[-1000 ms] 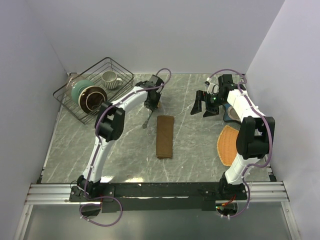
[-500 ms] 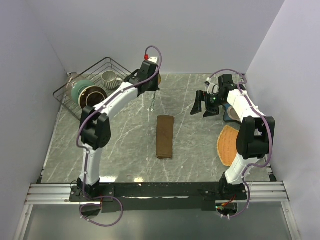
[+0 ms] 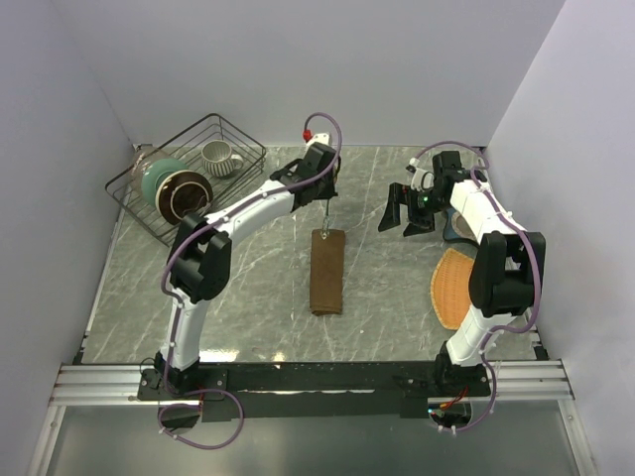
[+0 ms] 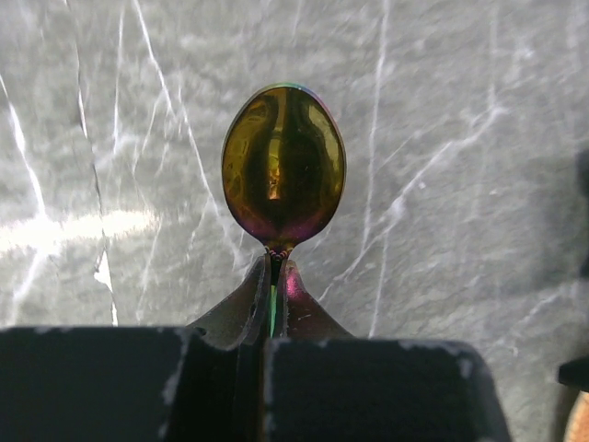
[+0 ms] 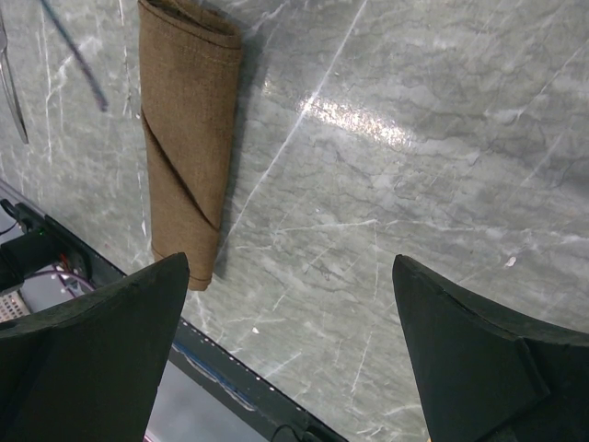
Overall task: Fold the napkin into a case and place the utensils inside
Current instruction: Insert the spoon into the folded napkin.
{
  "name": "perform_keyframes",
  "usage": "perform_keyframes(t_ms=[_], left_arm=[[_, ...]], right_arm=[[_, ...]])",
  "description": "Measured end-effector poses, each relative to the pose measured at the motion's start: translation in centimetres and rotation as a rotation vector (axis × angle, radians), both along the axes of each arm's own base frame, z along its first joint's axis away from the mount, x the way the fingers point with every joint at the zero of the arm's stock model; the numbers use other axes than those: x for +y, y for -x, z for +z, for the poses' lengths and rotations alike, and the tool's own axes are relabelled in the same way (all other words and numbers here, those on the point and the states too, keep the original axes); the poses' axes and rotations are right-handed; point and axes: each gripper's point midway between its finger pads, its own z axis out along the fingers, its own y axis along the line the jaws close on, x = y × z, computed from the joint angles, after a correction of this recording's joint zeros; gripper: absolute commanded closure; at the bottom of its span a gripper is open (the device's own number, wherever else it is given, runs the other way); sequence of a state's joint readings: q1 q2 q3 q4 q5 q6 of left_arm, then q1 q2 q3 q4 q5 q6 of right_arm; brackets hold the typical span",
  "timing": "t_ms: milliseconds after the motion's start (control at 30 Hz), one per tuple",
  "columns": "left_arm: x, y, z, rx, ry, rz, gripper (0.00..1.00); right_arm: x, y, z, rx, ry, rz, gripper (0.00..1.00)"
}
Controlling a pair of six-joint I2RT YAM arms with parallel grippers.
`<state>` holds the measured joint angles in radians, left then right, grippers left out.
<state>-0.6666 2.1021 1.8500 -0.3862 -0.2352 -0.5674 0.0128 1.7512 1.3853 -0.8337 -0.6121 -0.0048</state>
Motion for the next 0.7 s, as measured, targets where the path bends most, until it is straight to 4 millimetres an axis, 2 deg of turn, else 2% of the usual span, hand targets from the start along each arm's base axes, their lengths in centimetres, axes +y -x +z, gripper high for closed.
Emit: perform_keyframes(t_ms=[267,500,700], left_arm=[[0.4,1.9,-3.9,0.068,-0.047,0.045,0.99],[1.1,2.9,-6.2,0.105,-0.081,0.058,0.99],[1.6,3.8,-8.1,0.138,-0.098,0.067,0.99]], right_arm=[[-0.1,0.4,-0.3,0.008,0.003,0.003,0.00],[-1.2,0.3,-0.3,0.004,0.005,-0.023,0.00],[-1.4,1.0,-0.5,0.015,0.007,-0.028,0.00]])
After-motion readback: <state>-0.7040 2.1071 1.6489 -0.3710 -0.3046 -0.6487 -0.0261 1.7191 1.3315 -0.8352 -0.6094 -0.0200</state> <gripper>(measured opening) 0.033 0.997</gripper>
